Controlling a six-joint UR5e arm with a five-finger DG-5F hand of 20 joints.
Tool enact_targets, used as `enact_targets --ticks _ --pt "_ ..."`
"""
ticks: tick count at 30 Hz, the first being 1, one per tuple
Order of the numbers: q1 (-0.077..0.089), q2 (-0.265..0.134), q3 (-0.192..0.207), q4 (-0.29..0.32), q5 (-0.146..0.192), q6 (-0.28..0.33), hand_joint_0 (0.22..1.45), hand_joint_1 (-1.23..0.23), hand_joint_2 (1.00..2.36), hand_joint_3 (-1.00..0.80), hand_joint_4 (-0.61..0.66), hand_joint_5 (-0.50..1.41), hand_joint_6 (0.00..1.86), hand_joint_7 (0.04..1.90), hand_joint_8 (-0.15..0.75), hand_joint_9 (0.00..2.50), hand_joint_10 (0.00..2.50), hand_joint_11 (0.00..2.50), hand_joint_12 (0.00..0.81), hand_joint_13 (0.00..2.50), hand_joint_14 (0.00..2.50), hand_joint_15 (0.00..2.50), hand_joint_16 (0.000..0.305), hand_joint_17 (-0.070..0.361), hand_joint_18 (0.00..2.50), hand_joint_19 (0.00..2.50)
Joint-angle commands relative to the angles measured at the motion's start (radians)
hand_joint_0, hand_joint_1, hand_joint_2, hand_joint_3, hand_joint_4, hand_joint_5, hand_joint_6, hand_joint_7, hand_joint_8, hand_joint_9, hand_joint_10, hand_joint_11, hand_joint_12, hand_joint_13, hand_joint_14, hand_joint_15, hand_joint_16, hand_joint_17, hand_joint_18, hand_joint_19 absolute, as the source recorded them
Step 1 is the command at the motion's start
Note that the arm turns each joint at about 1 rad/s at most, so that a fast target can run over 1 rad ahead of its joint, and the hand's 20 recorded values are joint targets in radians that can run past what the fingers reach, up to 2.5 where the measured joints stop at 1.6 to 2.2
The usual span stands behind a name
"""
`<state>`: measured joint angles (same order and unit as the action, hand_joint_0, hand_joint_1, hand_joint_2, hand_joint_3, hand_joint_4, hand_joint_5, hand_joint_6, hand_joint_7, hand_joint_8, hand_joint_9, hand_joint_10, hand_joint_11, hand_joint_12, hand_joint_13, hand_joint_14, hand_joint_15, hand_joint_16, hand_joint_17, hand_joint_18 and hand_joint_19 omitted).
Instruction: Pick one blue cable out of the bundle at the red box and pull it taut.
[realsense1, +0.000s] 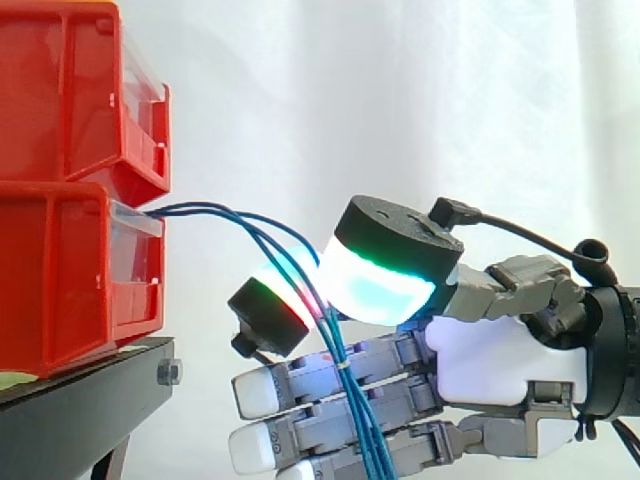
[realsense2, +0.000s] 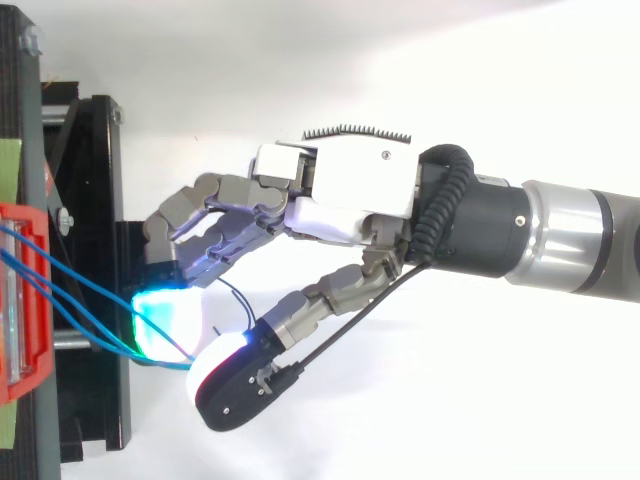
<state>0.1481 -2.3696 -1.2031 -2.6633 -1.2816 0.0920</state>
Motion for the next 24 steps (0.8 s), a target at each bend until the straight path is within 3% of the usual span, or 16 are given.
enact_targets --ticks 1,7,10,19,24 --pt "0.001 0.000 0.000 -0.001 0.001 0.000 0.60 -0.96 1.00 -0.50 -0.01 -0.24 0.96 0.94 0.244 0.65 0.01 0.64 0.359 0.67 0.01 0.29 0.043 0.097 0.65 0.27" --pt "0.001 0.001 0.000 0.000 -0.001 -0.001 0.52 -0.83 1.00 -0.50 0.04 -0.22 0.95 0.96 0.284 0.71 0.01 0.65 0.384 0.68 0.01 0.31 0.048 0.108 0.65 0.32" --pt "0.001 0.000 -0.001 0.002 -0.001 -0.003 0.55 -0.81 1.00 -0.50 0.04 -0.22 0.95 0.99 0.287 0.69 0.01 0.64 0.377 0.67 0.01 0.32 0.047 0.106 0.64 0.34" --pt "0.001 0.000 -0.001 -0.003 0.002 -0.001 0.63 -0.78 1.02 0.01 0.04 -0.22 0.95 1.00 0.306 0.66 0.01 0.63 0.389 0.68 0.01 0.31 0.050 0.112 0.68 0.32" --pt "0.001 0.000 -0.001 -0.003 0.001 -0.001 0.63 -0.78 1.02 0.03 0.00 -0.22 0.95 0.97 0.305 0.67 0.01 0.62 0.390 0.69 0.01 0.31 0.050 0.112 0.69 0.32"
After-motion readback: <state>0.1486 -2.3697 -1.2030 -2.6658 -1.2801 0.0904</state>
